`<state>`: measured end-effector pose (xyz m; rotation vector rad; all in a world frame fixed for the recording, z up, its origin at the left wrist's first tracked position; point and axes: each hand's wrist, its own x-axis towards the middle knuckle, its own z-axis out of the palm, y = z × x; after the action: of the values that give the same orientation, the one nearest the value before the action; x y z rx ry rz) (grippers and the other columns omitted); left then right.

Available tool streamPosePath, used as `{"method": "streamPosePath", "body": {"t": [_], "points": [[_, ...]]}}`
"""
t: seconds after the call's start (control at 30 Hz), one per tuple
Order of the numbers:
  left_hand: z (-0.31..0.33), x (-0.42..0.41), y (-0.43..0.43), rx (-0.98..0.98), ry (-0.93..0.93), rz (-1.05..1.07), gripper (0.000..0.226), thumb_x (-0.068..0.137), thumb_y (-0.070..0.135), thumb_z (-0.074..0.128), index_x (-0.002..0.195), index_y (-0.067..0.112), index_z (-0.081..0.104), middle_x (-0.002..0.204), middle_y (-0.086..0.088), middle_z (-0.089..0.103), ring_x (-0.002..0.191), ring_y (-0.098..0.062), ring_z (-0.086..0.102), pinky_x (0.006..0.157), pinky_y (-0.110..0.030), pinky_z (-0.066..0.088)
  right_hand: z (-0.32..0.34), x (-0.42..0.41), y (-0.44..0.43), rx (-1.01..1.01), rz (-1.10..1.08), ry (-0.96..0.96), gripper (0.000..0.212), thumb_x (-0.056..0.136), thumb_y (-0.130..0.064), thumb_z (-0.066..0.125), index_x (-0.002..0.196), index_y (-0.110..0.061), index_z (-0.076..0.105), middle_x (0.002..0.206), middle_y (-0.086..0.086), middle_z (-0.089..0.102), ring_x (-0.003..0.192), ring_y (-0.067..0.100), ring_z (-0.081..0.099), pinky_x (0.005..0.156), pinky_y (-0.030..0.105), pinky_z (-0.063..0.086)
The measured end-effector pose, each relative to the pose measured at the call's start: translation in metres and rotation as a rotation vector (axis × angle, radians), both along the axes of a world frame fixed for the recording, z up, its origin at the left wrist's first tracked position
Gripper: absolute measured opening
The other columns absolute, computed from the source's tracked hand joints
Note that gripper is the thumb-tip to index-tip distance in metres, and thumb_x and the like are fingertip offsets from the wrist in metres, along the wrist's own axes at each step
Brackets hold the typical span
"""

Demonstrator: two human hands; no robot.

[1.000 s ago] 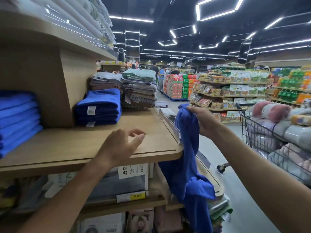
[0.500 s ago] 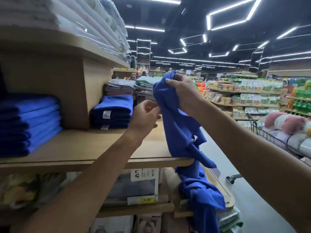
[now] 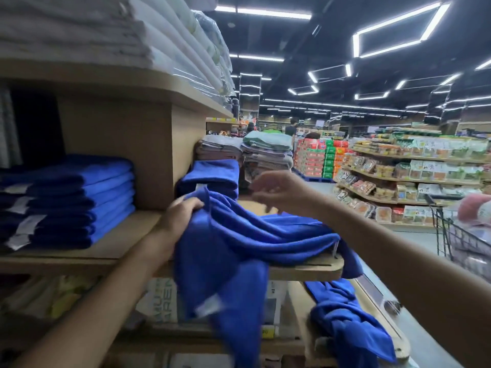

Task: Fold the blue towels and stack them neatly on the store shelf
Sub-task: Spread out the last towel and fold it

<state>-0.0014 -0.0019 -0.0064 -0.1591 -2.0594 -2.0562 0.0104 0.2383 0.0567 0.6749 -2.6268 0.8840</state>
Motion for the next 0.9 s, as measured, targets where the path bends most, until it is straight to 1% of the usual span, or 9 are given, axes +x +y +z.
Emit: {"method": "streamPosePath", "body": {"t": [0.1, 0.2, 0.27, 0.4, 0.5, 0.6, 0.67, 0.8, 0.9], "points": [[-0.016, -0.009, -0.033, -0.199, 0.093, -0.068, 0.012, 0.096, 0.012, 0.063, 0.087, 0.010, 0.070, 0.078, 0.000, 0.068, 0.073, -0.012, 0.059, 0.060, -0.013, 0.046, -0.012, 0.007, 0.037, 0.577, -0.161, -0.139, 0.059, 0.085, -0.046, 0.077, 0.137, -0.026, 0.055, 0.118, -0.004, 0.069, 0.081, 0.009, 0.069, 0.086, 0.029, 0.054], [-0.035, -0.011, -0.042, -0.156, 0.084, -0.208, 0.018, 0.099, 0.021, 0.061, 0.104, 0.014, 0.077, 0.101, -0.005, 0.078, 0.092, -0.013, 0.071, 0.075, -0.019, 0.056, -0.019, 0.007, 0.058, 0.788, -0.260, -0.374, 0.059, 0.084, -0.050, 0.075, 0.135, -0.033, 0.052, 0.116, -0.003, 0.072, 0.070, 0.017, 0.074, 0.063, 0.025, 0.056], [-0.040, -0.009, -0.044, -0.116, 0.100, -0.267, 0.022, 0.101, 0.028, 0.059, 0.108, 0.019, 0.078, 0.107, -0.005, 0.077, 0.099, -0.015, 0.073, 0.076, -0.020, 0.057, -0.020, 0.000, 0.069, 0.767, -0.335, -0.354, 0.051, 0.087, -0.040, 0.073, 0.132, -0.032, 0.051, 0.120, -0.002, 0.069, 0.066, 0.020, 0.075, 0.054, 0.025, 0.056], [-0.037, -0.006, -0.047, -0.072, 0.051, -0.245, 0.026, 0.101, 0.038, 0.057, 0.103, 0.026, 0.079, 0.104, -0.007, 0.078, 0.098, -0.019, 0.074, 0.073, -0.019, 0.057, 0.003, -0.022, 0.081, 0.759, -0.436, -0.457, 0.016, 0.094, -0.016, 0.065, 0.109, -0.019, 0.057, 0.070, 0.005, 0.075, 0.057, 0.021, 0.073, 0.043, 0.021, 0.050], [-0.035, -0.004, -0.046, -0.047, 0.028, -0.250, 0.029, 0.101, 0.038, 0.055, 0.097, 0.025, 0.080, 0.101, -0.007, 0.078, 0.094, -0.018, 0.075, 0.069, -0.019, 0.056, 0.045, -0.057, 0.074, 0.893, -0.504, -0.181, 0.029, 0.084, -0.013, 0.073, 0.111, -0.019, 0.064, 0.097, 0.011, 0.076, 0.076, 0.024, 0.066, 0.054, 0.019, 0.049], [-0.036, -0.003, -0.047, 0.003, 0.051, -0.272, 0.026, 0.103, 0.026, 0.054, 0.104, 0.016, 0.078, 0.107, -0.008, 0.077, 0.100, -0.020, 0.074, 0.073, -0.019, 0.056, 0.070, -0.093, 0.052, 0.473, -0.443, 0.298, 0.037, 0.084, -0.001, 0.054, 0.116, -0.013, 0.068, 0.121, 0.019, 0.065, 0.110, 0.035, 0.062, 0.093, 0.038, 0.051], [-0.036, -0.003, -0.048, 0.038, 0.065, -0.240, 0.022, 0.103, 0.021, 0.053, 0.108, 0.015, 0.074, 0.107, -0.007, 0.077, 0.101, -0.020, 0.074, 0.072, -0.019, 0.056, 0.066, -0.111, 0.031, 0.309, -0.353, 0.268, 0.058, 0.083, 0.000, 0.052, 0.139, -0.016, 0.057, 0.143, 0.020, 0.048, 0.130, 0.036, 0.050, 0.110, 0.037, 0.040], [-0.035, -0.002, -0.047, 0.044, 0.070, -0.197, 0.031, 0.106, 0.022, 0.049, 0.097, 0.016, 0.078, 0.100, -0.007, 0.078, 0.094, -0.017, 0.074, 0.070, -0.018, 0.055, 0.027, -0.130, -0.004, 0.498, -0.422, -0.024, 0.102, 0.085, -0.009, 0.065, 0.161, -0.036, 0.004, 0.169, 0.012, -0.005, 0.142, 0.040, 0.041, 0.114, 0.047, 0.038], [-0.035, 0.000, -0.046, 0.052, 0.046, -0.182, 0.040, 0.107, 0.028, 0.045, 0.089, 0.022, 0.081, 0.095, -0.009, 0.078, 0.087, -0.015, 0.075, 0.067, -0.017, 0.054, 0.004, -0.113, -0.026, 0.522, -0.380, 0.098, 0.075, 0.086, -0.023, 0.070, 0.152, -0.029, 0.033, 0.158, 0.013, 0.027, 0.128, 0.039, 0.054, 0.103, 0.049, 0.048]]}}
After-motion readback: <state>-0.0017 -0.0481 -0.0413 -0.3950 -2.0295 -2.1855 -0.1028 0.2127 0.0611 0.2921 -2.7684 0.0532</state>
